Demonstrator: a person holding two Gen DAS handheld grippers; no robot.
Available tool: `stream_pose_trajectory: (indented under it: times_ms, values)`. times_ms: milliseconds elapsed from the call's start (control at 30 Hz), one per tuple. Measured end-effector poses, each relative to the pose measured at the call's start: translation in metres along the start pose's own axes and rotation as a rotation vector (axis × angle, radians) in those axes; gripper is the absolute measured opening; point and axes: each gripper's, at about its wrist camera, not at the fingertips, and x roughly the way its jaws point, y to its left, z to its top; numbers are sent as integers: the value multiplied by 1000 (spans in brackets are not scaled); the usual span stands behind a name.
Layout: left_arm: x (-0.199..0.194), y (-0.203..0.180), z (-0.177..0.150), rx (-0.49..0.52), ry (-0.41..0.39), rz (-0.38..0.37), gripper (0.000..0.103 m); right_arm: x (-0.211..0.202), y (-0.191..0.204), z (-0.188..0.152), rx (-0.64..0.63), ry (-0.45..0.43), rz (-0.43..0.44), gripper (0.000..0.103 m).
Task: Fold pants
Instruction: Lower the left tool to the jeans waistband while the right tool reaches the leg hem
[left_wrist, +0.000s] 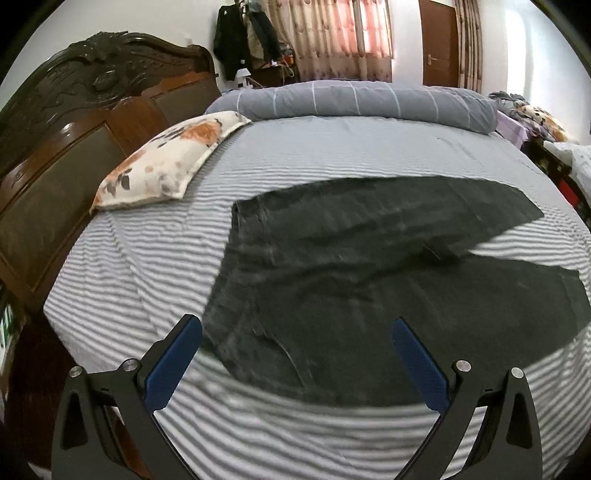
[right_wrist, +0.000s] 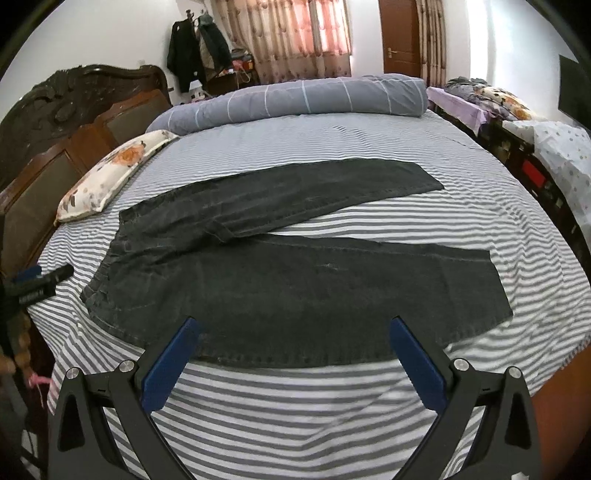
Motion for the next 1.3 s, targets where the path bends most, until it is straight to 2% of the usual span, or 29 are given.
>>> stream_pose_trajectory:
  times_ms: [133, 333, 433, 700, 900, 1100, 1167, 1200, 1233, 1267, 1300]
  values:
    - [27, 24, 27, -5, -4, -21, 102, 16, 3, 28, -52, 4, 18, 102]
    - [78, 61, 62, -9, 3, -77, 102, 55, 7, 91, -168, 28, 118, 102]
    - [109, 81, 76, -22, 26, -107, 102, 86, 14, 131, -261, 54, 158, 102]
    - [195, 115, 102, -18, 84, -97, 102, 188, 45, 216, -420, 160, 242, 102]
    - [256, 134, 114, -45, 129, -130, 102, 256, 70, 257, -489, 225, 281, 101]
    - [298, 136, 122, -28, 156, -165, 101, 315, 89, 292, -518, 260, 302, 101]
    - [305, 133, 122, -16, 157, -184, 89, 331, 96, 297, -525, 271, 305, 101]
    - [309, 131, 122, -7, 164, -200, 75, 339, 100, 299, -534, 277, 309, 101]
    - [312, 129, 122, 3, 170, -215, 55, 347, 103, 300, -544, 281, 309, 101]
    - [316, 127, 121, 10, 175, -230, 47, 354, 106, 301, -552, 287, 309, 101]
    - [317, 126, 120, 12, 180, -256, 44, 362, 109, 301, -560, 297, 312, 101]
